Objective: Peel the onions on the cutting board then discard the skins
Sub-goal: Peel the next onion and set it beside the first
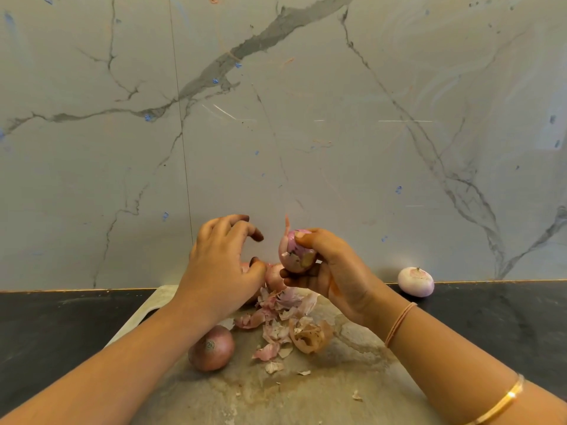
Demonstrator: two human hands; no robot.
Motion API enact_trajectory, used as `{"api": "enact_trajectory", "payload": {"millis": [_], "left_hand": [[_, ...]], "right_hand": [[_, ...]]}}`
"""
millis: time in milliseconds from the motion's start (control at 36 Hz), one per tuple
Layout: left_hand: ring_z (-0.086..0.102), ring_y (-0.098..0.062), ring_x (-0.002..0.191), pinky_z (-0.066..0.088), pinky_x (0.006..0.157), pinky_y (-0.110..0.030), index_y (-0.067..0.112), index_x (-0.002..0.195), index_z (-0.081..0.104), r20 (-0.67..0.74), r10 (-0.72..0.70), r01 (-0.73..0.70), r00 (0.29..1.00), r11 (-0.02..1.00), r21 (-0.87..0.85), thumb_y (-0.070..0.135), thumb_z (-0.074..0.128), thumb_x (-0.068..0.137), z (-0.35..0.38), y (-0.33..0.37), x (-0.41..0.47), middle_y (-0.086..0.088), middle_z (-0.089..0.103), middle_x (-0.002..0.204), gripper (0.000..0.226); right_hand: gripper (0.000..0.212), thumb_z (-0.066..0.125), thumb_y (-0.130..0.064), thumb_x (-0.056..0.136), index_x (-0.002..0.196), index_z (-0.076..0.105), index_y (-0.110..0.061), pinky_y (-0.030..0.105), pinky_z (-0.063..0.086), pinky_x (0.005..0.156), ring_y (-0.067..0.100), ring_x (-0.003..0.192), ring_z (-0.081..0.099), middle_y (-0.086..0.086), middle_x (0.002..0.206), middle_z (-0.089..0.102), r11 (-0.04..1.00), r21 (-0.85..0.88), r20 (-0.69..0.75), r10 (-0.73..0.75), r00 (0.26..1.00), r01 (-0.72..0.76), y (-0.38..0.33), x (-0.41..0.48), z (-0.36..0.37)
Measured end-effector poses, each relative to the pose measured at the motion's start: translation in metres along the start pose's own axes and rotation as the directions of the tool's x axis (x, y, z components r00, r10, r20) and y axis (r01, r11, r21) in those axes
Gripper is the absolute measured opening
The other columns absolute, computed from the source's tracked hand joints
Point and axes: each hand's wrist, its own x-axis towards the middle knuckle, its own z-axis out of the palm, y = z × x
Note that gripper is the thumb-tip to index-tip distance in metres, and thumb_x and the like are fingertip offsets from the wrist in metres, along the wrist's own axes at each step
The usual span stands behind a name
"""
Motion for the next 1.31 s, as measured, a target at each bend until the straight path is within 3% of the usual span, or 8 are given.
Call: {"api": "enact_trajectory", "payload": {"millis": [83, 194, 333, 472, 556, 889, 1083, 1306], "left_hand": [[0.018, 0.003, 0.127, 0.014, 0.101, -0.011, 0.036, 0.118, 0.047, -0.033, 0.048, -0.051, 0.998, 0.992, -0.114, 0.033, 0.042, 0.076, -0.003, 0.005, 0.000, 0.024, 0.033, 0.127, 0.043], [0.020, 0.012, 0.122, 0.011, 0.092, 0.006, 0.044, 0.118, 0.048, -0.061, 0.086, -0.097, 0.994, 0.971, -0.217, 0.041, 0.044, 0.082, -0.004, 0.008, 0.000, 0.032, 0.037, 0.123, 0.036], [0.028, 0.007, 0.122, 0.015, 0.094, 0.001, 0.049, 0.092, 0.053, -0.090, 0.144, -0.161, 0.986, 0.961, -0.226, 0.041, 0.049, 0.085, -0.001, 0.007, 0.001, 0.034, 0.042, 0.122, 0.012], [0.024, 0.015, 0.121, 0.014, 0.096, 0.000, 0.041, 0.090, 0.056, -0.094, 0.208, -0.223, 0.974, 0.957, -0.188, 0.034, 0.050, 0.087, 0.000, 0.003, 0.001, 0.032, 0.043, 0.121, 0.010], [0.024, 0.009, 0.122, 0.015, 0.096, -0.005, 0.037, 0.090, 0.058, -0.057, 0.216, -0.222, 0.975, 0.962, -0.157, 0.033, 0.048, 0.086, 0.001, 0.003, 0.000, 0.027, 0.044, 0.123, 0.012], [0.013, 0.009, 0.125, 0.015, 0.103, -0.023, 0.028, 0.089, 0.062, 0.099, 0.184, -0.175, 0.978, 0.980, -0.098, 0.045, 0.033, 0.077, 0.002, 0.000, 0.000, 0.027, 0.041, 0.128, 0.035], [0.017, 0.004, 0.127, 0.017, 0.102, -0.027, 0.033, 0.074, 0.055, 0.134, 0.103, -0.097, 0.986, 0.994, -0.052, 0.056, 0.028, 0.062, -0.001, 0.001, 0.000, 0.027, 0.042, 0.125, 0.037], [0.026, 0.002, 0.120, 0.024, 0.097, -0.026, 0.032, 0.082, 0.056, -0.057, 0.120, -0.124, 0.991, 0.990, -0.065, 0.073, 0.041, 0.067, -0.004, 0.003, 0.000, 0.022, 0.042, 0.123, 0.046]], "right_hand": [[0.031, 0.058, -0.030, 0.091, 0.116, 0.056, -0.012, 0.028, 0.056, 0.067, 0.025, 0.081, 0.065, 0.017, 0.109, 0.059, 0.992, -0.126, 0.014, -0.023, 1.000, 0.024, 0.001, 0.000, 0.000], [0.051, 0.053, -0.039, 0.073, 0.119, 0.056, -0.017, 0.025, 0.051, 0.063, 0.021, 0.080, 0.062, 0.012, 0.106, 0.061, 0.961, -0.268, 0.036, -0.058, 0.998, 0.065, 0.000, -0.001, 0.002], [0.057, 0.050, -0.041, 0.070, 0.121, 0.056, -0.017, 0.025, 0.049, 0.062, 0.019, 0.076, 0.062, 0.010, 0.103, 0.061, 0.946, -0.316, 0.051, -0.065, 0.997, 0.078, -0.001, -0.002, 0.002], [0.043, 0.054, -0.035, 0.081, 0.115, 0.058, -0.010, 0.025, 0.052, 0.060, 0.022, 0.073, 0.061, 0.017, 0.105, 0.060, 0.990, -0.138, 0.010, -0.019, 1.000, 0.020, -0.002, -0.001, -0.001], [0.029, 0.045, -0.028, 0.095, 0.111, 0.059, -0.009, 0.028, 0.053, 0.061, 0.025, 0.073, 0.060, 0.020, 0.106, 0.058, 0.999, -0.023, -0.049, 0.030, 0.998, -0.031, -0.002, 0.000, -0.003], [0.035, 0.045, -0.031, 0.096, 0.109, 0.057, -0.001, 0.026, 0.053, 0.047, 0.021, 0.053, 0.063, 0.019, 0.077, 0.065, 0.941, 0.338, -0.236, 0.080, 0.968, 0.004, -0.007, 0.005, -0.009], [0.045, 0.043, -0.043, 0.096, 0.114, 0.059, -0.006, 0.020, 0.043, 0.043, 0.013, 0.053, 0.048, 0.016, 0.082, 0.071, 0.972, 0.232, -0.298, 0.087, 0.951, -0.016, -0.006, 0.003, -0.013], [0.040, 0.052, -0.038, 0.093, 0.113, 0.060, -0.005, 0.023, 0.046, 0.053, 0.016, 0.065, 0.049, 0.018, 0.093, 0.062, 0.993, 0.118, -0.238, 0.056, 0.970, -0.028, -0.004, 0.002, -0.005]]}}
